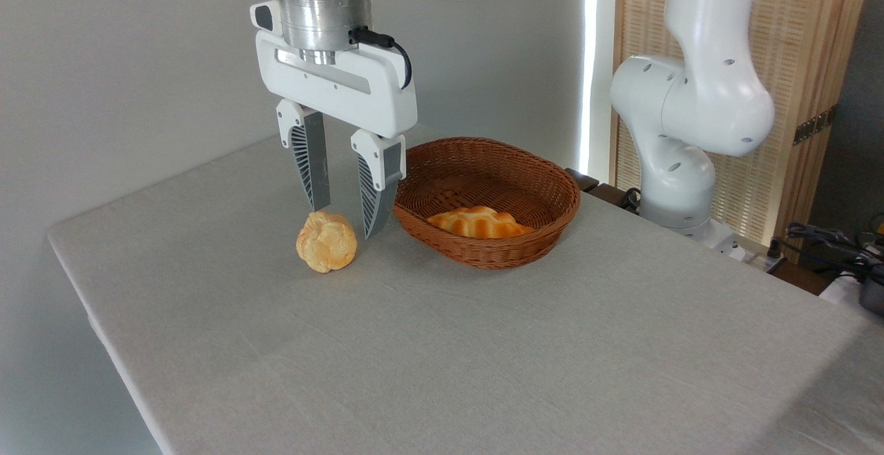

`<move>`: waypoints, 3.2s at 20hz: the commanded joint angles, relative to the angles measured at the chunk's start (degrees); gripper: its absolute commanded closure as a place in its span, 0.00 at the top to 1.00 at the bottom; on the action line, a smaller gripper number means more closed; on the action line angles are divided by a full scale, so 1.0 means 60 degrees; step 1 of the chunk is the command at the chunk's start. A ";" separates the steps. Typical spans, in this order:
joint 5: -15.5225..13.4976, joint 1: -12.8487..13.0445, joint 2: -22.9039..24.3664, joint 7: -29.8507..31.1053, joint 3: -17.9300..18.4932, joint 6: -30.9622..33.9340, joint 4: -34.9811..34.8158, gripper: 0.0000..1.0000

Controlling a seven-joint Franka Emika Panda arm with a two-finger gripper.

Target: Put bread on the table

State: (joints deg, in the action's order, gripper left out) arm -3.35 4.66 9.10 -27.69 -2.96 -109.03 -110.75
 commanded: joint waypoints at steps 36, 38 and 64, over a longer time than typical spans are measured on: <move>0.0060 0.1669 0.1925 -0.1870 -0.0063 0.1851 -0.2414 1.00; 0.0074 0.1684 0.2262 -0.2573 -0.0063 0.2144 -0.2796 1.00; 0.0529 0.1890 0.2059 -0.4071 -0.0634 0.0534 -0.4892 1.00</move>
State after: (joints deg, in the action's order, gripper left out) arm -0.84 16.11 22.39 -51.45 -5.92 -104.82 -139.93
